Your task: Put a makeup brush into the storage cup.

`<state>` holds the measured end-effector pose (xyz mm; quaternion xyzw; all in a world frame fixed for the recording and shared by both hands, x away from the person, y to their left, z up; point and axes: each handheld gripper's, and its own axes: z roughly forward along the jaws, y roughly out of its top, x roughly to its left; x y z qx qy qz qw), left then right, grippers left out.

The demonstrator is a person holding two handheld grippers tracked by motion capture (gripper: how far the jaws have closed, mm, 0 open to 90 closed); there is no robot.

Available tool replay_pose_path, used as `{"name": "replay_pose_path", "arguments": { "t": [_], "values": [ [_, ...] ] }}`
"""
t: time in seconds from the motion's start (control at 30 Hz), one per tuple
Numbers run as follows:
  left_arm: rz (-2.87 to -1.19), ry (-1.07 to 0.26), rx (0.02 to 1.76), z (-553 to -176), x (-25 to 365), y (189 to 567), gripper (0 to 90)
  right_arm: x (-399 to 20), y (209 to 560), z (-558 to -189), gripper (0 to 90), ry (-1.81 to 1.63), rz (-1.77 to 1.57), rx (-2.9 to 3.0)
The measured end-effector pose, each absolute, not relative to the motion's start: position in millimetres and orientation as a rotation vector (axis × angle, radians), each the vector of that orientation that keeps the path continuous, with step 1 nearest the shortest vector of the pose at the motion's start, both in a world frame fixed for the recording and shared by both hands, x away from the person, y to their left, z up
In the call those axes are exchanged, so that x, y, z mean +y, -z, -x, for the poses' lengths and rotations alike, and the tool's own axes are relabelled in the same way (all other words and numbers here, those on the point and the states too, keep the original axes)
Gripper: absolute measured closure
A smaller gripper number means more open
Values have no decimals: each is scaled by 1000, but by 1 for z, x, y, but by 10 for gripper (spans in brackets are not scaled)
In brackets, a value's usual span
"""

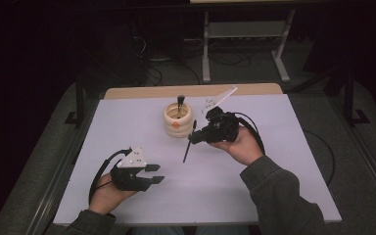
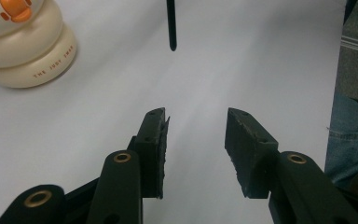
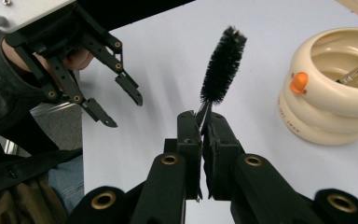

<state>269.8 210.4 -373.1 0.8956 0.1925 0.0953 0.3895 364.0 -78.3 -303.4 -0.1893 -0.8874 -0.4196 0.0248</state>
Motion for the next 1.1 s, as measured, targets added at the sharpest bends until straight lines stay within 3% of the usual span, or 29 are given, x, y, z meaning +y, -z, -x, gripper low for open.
{"name": "replay_pose_path", "arguments": {
  "t": [1.1],
  "values": [
    [-2244, -239, 541, -271, 225, 373, 525, -64, 266, -408, 849, 1280, 677, -2783]
  ]
}}
